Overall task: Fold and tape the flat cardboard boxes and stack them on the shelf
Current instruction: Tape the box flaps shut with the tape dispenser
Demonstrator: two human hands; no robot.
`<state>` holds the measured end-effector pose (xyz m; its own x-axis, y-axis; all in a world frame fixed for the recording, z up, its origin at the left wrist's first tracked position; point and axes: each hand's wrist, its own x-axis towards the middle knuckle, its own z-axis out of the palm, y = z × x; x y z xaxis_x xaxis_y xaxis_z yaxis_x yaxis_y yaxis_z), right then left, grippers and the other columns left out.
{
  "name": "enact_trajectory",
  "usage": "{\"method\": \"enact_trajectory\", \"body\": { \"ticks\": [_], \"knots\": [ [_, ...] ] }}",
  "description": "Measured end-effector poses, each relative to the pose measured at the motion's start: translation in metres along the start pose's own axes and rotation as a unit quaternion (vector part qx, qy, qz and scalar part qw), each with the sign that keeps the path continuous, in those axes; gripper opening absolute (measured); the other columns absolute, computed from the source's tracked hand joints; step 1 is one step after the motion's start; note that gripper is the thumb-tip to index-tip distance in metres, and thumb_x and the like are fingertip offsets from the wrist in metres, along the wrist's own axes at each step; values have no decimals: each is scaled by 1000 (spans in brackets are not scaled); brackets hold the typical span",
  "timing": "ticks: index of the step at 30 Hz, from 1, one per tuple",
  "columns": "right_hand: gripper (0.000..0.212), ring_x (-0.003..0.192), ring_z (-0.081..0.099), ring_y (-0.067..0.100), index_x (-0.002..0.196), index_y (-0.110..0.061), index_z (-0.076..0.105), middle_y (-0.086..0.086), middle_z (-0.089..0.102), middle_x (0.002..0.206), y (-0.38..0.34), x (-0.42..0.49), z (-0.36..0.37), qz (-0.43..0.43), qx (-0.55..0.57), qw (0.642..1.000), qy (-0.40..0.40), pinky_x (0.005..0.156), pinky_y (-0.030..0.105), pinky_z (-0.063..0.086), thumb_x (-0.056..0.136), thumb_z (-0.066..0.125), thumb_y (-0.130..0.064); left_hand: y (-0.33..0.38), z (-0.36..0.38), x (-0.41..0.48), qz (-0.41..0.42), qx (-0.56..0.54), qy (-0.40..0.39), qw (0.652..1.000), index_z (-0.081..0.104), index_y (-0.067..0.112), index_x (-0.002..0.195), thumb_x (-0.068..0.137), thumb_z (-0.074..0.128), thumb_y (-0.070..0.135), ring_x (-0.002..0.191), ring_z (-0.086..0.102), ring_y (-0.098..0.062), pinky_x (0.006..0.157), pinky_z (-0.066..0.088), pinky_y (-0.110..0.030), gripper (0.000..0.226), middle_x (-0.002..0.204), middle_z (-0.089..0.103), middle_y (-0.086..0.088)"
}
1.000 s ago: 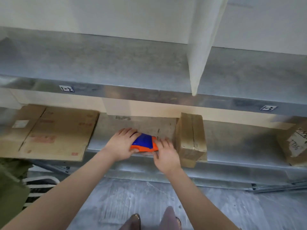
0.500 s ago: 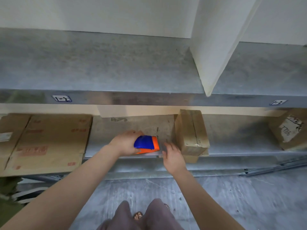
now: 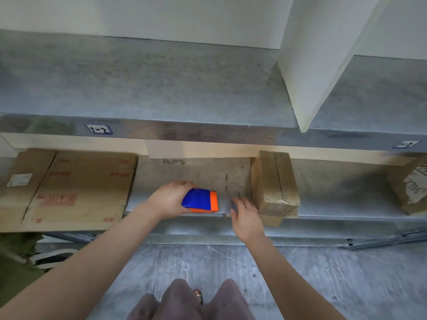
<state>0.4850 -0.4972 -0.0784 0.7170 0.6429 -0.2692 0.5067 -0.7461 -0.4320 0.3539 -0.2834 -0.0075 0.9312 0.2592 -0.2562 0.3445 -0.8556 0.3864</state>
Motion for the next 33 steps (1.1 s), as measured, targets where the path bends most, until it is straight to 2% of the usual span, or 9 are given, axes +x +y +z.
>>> {"method": "enact_trajectory", "body": {
  "ticks": [6, 10, 13, 17, 21, 23, 25, 29, 33],
  "knots": [
    [44, 140, 33, 27, 146, -15, 40, 8, 36, 153, -1, 3, -4, -15, 39, 999, 3, 113, 34, 31, 104, 39, -27, 4, 2, -12, 44, -9, 53, 998, 56, 22, 125, 77, 71, 21, 100, 56, -20, 78, 40, -24, 50, 109, 60, -1],
    [44, 134, 42, 24, 146, -15, 41, 8, 45, 145, -7, 5, -12, -38, 129, 991, 3, 109, 30, 33, 102, 44, -23, 16, -1, -21, 96, -2, 92, 991, 57, 21, 124, 76, 74, 18, 98, 56, -20, 80, 35, -19, 51, 109, 62, 0],
    [47, 135, 41, 20, 147, -14, 39, 7, 46, 144, -13, 3, -17, -51, 190, 980, -23, 108, 24, 30, 100, 46, -14, 19, -14, -29, 122, -9, 129, 984, 58, 22, 123, 75, 77, 18, 98, 57, -18, 84, 36, -19, 52, 109, 62, 2],
    [43, 127, 48, 15, 139, -18, 47, 0, 54, 137, -20, -3, -22, -65, 270, 960, -43, 107, 31, 37, 97, 48, -8, 23, -31, -41, 155, -13, 134, 979, 57, 21, 124, 76, 77, 18, 102, 55, -17, 90, 37, -19, 51, 113, 61, 2],
    [16, 92, 61, 12, 94, -27, 63, -10, 68, 92, -19, -12, -34, -28, 336, 941, 33, 83, 22, 48, 95, 55, -14, 31, -36, -48, 160, -25, 141, 977, 56, 21, 124, 77, 78, 28, 106, 54, -15, 93, 32, -15, 52, 116, 60, 5],
    [17, 79, 61, 14, 81, -25, 65, -9, 67, 77, -15, -20, -40, -2, 347, 936, 59, 80, 32, 54, 92, 58, -14, 36, -36, -49, 164, -32, 138, 976, 56, 21, 125, 77, 78, 33, 107, 52, -14, 94, 30, -13, 54, 117, 58, 5],
    [19, 73, 61, 10, 74, -23, 66, -10, 65, 70, -9, -29, -48, 15, 344, 934, 93, 79, 41, 56, 89, 61, -11, 43, -34, -48, 164, -38, 130, 977, 54, 23, 127, 77, 77, 37, 111, 49, -11, 96, 29, -11, 56, 120, 57, 7],
    [15, 70, 63, 13, 75, -20, 67, -10, 65, 69, 7, -48, -70, 23, 297, 942, 157, 70, 36, 54, 89, 63, -17, 55, -24, -45, 144, -62, 111, 981, 50, 27, 134, 75, 79, 38, 117, 46, -7, 100, 30, -14, 67, 128, 53, 12],
    [18, 73, 63, 16, 74, -23, 61, -10, 65, 72, 52, -65, -109, 87, 252, 939, 218, 64, 32, 48, 91, 62, -30, 47, -31, -43, 91, -52, 127, 986, 52, 26, 133, 70, 83, 25, 114, 53, -12, 94, 36, -17, 70, 124, 58, 9]
  ]
}}
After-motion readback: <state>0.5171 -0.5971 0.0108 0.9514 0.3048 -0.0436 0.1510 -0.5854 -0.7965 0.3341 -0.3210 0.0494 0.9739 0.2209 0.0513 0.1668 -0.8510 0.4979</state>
